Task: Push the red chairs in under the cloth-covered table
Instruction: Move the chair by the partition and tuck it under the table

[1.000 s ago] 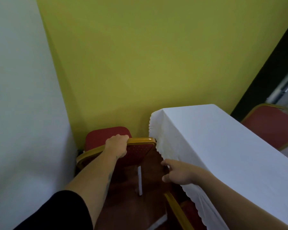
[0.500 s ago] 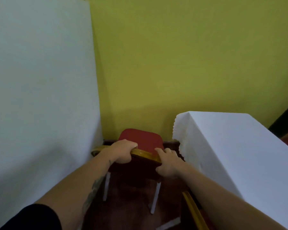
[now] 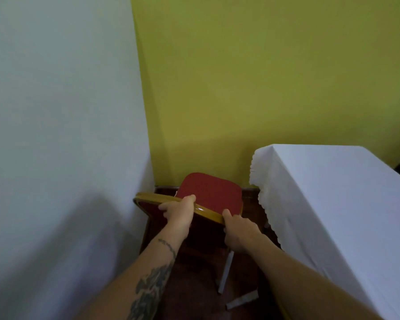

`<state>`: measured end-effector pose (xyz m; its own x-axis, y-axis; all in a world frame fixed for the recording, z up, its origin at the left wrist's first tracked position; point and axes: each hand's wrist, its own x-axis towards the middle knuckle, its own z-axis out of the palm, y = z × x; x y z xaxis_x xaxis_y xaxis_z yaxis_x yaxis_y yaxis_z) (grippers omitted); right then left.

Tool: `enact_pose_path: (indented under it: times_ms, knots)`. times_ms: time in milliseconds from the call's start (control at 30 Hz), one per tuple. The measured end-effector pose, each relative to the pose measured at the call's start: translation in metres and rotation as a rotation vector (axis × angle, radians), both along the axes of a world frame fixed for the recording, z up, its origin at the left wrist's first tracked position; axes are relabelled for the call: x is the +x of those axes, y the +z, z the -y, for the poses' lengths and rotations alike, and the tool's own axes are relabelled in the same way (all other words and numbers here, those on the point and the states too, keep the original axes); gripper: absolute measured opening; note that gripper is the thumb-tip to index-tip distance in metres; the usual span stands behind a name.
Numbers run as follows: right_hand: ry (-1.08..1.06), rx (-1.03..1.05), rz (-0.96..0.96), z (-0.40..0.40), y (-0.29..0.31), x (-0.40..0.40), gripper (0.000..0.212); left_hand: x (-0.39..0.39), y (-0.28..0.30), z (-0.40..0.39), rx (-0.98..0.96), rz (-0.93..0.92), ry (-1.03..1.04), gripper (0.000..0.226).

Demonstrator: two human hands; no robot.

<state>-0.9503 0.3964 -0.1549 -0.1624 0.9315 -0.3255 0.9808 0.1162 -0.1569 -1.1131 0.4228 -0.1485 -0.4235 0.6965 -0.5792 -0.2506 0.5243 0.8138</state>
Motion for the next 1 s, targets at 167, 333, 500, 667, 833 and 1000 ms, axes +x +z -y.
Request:
enact_pose_path:
  times_ms: [167,333,500,667,833,1000]
  knots:
    - [0.079,0.080,0.100,0.001,0.003,0.004,0.035,0.010,-0.004,-0.012,-0.012,-0.158,-0.059,0.078]
    - [0.111,0.093,0.130,0.003,0.007,-0.007,0.036,-0.002,-0.008,-0.020,0.019,-0.211,-0.092,0.071]
    - [0.090,0.063,0.083,0.007,0.005,-0.022,0.042,-0.020,-0.014,-0.036,0.009,-0.276,-0.201,0.072]
    - [0.039,0.037,0.061,0.009,0.006,-0.028,0.041,-0.020,-0.017,-0.053,0.039,-0.400,-0.324,0.074]
    - [-0.013,0.064,0.023,0.013,0.001,-0.038,0.040,-0.020,-0.009,-0.073,0.019,-0.435,-0.507,0.076]
    - [-0.063,0.031,-0.028,0.013,-0.002,-0.047,0.040,-0.018,-0.004,-0.088,0.036,-0.473,-0.668,0.041]
